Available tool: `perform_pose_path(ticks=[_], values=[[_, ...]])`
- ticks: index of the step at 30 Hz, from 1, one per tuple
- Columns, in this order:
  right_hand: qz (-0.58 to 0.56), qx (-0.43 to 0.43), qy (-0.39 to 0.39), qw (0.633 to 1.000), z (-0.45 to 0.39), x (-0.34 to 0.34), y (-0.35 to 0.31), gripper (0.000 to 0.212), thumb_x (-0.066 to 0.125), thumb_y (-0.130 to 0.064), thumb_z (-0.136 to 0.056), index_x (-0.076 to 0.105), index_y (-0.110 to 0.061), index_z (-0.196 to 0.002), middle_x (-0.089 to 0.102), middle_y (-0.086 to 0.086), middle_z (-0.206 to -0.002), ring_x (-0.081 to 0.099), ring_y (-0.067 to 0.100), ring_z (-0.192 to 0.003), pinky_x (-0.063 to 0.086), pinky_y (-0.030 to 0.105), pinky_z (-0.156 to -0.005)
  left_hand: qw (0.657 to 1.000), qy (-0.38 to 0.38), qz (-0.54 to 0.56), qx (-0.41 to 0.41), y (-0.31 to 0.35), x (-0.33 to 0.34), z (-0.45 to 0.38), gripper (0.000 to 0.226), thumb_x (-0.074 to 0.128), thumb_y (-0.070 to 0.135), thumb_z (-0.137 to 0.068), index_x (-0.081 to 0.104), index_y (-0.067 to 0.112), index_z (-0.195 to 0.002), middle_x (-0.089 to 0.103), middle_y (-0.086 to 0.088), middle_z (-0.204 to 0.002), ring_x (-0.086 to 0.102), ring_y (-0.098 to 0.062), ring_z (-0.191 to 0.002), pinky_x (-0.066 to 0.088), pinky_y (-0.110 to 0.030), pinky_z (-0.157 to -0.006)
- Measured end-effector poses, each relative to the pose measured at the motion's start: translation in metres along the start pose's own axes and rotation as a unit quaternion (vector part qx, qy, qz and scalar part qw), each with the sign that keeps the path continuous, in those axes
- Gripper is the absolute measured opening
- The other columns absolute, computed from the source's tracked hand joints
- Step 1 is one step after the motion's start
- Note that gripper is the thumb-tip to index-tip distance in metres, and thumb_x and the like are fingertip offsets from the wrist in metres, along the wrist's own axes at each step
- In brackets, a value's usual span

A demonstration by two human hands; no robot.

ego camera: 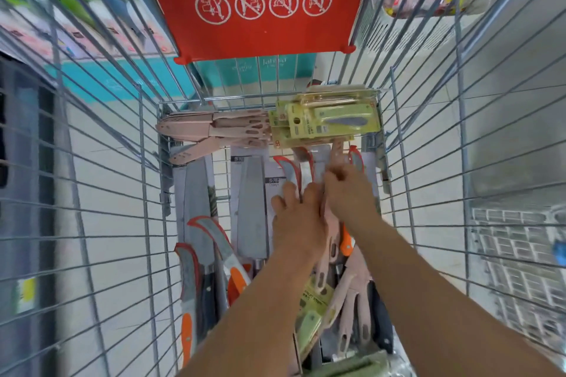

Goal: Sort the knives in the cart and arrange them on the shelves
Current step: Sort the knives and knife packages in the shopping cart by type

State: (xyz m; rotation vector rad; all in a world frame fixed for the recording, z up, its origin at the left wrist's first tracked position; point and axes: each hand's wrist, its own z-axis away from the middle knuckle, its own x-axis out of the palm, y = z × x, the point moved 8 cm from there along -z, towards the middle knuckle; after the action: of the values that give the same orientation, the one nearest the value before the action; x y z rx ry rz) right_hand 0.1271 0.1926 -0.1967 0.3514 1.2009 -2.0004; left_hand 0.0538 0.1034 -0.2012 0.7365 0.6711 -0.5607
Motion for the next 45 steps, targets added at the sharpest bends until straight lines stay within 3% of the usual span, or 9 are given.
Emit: perform_pose_path(ticks=[4, 9, 15, 18, 22, 26, 29, 35, 45], values=[[0.248, -0.079, -0.029, 0.965, 0.042, 0.029, 0.012, 0.029, 0.041, -0.026, -0.096, 0.060, -0.022, -0.117, 0.051, 0.000, -0.129, 0.038, 0.021, -0.123, 0.027, 0.030, -0.102, 0.999, -0.009, -0.030, 0.004, -0.021, 0.007, 0.024, 0.066, 0.061, 0.026, -0.085, 0.024, 0.027, -0.139, 0.010, -0.007, -0.138, 0.015, -0.030, -0.120, 0.039, -0.039, -0.097], [0.283, -0.128, -0.046, 0.949, 0.085, 0.041, 0.022, 0.033, 0.043, -0.021, -0.095, 0.057, -0.021, -0.125, 0.037, -0.001, -0.146, 0.022, 0.022, -0.133, 0.015, 0.030, -0.114, 0.996, -0.034, -0.084, -0.002, -0.038, 0.024, 0.063, 0.068, 0.054, 0.018, -0.086, 0.019, 0.026, -0.143, 0.015, -0.011, -0.142, 0.024, -0.032, -0.122, 0.035, -0.035, -0.100], [0.355, -0.158, -0.088, 0.917, 0.114, 0.045, 0.032, 0.045, 0.039, -0.029, -0.095, 0.042, -0.028, -0.139, 0.036, -0.003, -0.147, 0.024, 0.020, -0.137, 0.018, 0.032, -0.114, 0.994, -0.043, -0.097, 0.037, -0.044, 0.037, 0.111, 0.060, 0.044, 0.023, -0.092, 0.020, 0.027, -0.147, 0.015, -0.011, -0.151, 0.017, -0.033, -0.135, 0.017, -0.040, -0.114], [0.359, -0.160, -0.067, 0.917, 0.125, 0.046, 0.027, 0.047, 0.044, -0.024, -0.089, 0.046, -0.021, -0.136, 0.043, 0.004, -0.142, 0.033, 0.025, -0.134, 0.024, 0.036, -0.111, 0.998, 0.033, -0.026, 0.055, -0.051, 0.015, 0.124, 0.055, 0.051, 0.021, -0.088, 0.034, 0.028, -0.140, 0.028, -0.004, -0.141, 0.029, -0.027, -0.128, 0.025, -0.032, -0.108], [0.339, -0.224, -0.084, 0.910, 0.156, 0.075, 0.009, 0.037, 0.049, -0.018, -0.088, 0.055, -0.013, -0.125, 0.053, 0.009, -0.129, 0.045, 0.031, -0.119, 0.033, 0.036, -0.098, 0.982, 0.130, 0.064, -0.118, -0.104, -0.016, 0.133, 0.053, 0.052, 0.021, -0.090, 0.032, 0.019, -0.139, 0.034, -0.010, -0.139, 0.033, -0.027, -0.127, 0.028, -0.033, -0.105], [0.370, -0.300, -0.168, 0.863, 0.187, 0.123, 0.009, 0.049, 0.049, -0.030, -0.092, 0.041, -0.024, -0.140, 0.039, 0.002, -0.142, 0.031, 0.027, -0.131, 0.026, 0.036, -0.106, 0.967, 0.077, 0.038, -0.240, -0.152, -0.011, 0.147, 0.064, 0.045, 0.026, -0.094, 0.014, 0.009, -0.147, 0.023, -0.018, -0.147, 0.025, -0.034, -0.135, 0.026, -0.041, -0.112], [0.396, -0.297, -0.172, 0.852, 0.191, 0.139, 0.013, 0.058, 0.046, -0.037, -0.092, 0.028, -0.027, -0.146, 0.034, 0.001, -0.145, 0.023, 0.026, -0.135, 0.019, 0.039, -0.109, 0.970, 0.064, 0.001, -0.234, -0.161, -0.005, 0.149, 0.060, 0.042, 0.019, -0.095, 0.014, 0.013, -0.147, 0.024, -0.019, -0.145, 0.027, -0.034, -0.132, 0.033, -0.040, -0.108], [0.405, -0.294, -0.129, 0.856, 0.183, 0.142, 0.009, 0.039, 0.042, -0.031, -0.093, 0.039, -0.020, -0.130, 0.051, 0.001, -0.131, 0.037, 0.027, -0.121, 0.028, 0.037, -0.100, 0.961, 0.104, -0.009, -0.256, -0.164, -0.002, 0.142, 0.051, 0.041, 0.015, -0.094, 0.024, 0.017, -0.143, 0.031, -0.017, -0.140, 0.032, -0.033, -0.125, 0.037, -0.039, -0.103], [0.383, -0.243, -0.172, 0.874, 0.173, 0.141, 0.004, 0.036, 0.043, -0.028, -0.094, 0.045, -0.015, -0.127, 0.052, 0.004, -0.129, 0.037, 0.028, -0.119, 0.032, 0.037, -0.098, 0.948, 0.104, 0.036, -0.297, -0.168, 0.003, 0.143, 0.059, 0.053, 0.024, -0.089, 0.024, 0.028, -0.140, 0.032, -0.017, -0.131, 0.029, -0.034, -0.121, 0.039, -0.043, -0.095]])
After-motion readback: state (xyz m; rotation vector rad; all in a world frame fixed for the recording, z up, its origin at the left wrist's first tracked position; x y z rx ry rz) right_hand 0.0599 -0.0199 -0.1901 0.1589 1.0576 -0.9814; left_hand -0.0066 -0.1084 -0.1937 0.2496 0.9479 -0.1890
